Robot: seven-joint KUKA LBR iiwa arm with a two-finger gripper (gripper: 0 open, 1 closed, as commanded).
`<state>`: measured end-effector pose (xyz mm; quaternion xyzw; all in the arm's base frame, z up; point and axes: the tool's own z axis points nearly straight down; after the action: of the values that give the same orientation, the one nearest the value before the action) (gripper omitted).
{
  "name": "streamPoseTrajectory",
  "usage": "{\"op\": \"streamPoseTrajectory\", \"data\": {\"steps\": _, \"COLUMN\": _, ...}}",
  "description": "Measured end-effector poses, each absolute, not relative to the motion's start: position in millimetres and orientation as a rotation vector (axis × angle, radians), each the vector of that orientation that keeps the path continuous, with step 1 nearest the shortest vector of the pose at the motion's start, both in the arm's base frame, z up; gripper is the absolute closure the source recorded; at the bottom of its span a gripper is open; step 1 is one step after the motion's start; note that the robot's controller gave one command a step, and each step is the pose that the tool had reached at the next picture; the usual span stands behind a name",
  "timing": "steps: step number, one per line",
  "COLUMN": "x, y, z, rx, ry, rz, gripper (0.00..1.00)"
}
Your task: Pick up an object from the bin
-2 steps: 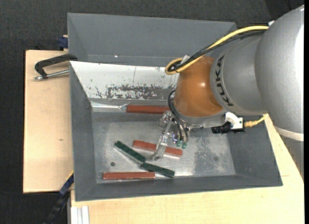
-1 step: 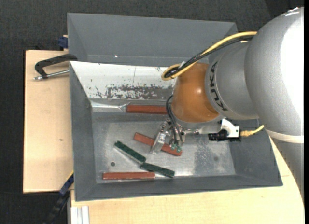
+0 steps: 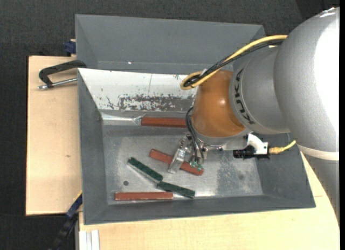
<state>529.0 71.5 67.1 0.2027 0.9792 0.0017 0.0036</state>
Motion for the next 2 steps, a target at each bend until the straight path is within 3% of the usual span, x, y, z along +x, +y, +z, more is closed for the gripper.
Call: {"op": "streamPoseTrajectory", "data": {"steps": 2, "x": 528.9, "y": 71.8, "z": 79.5, "rx": 0.638, "ry": 3.073, "rz": 0.004, "gripper": 1.0}}
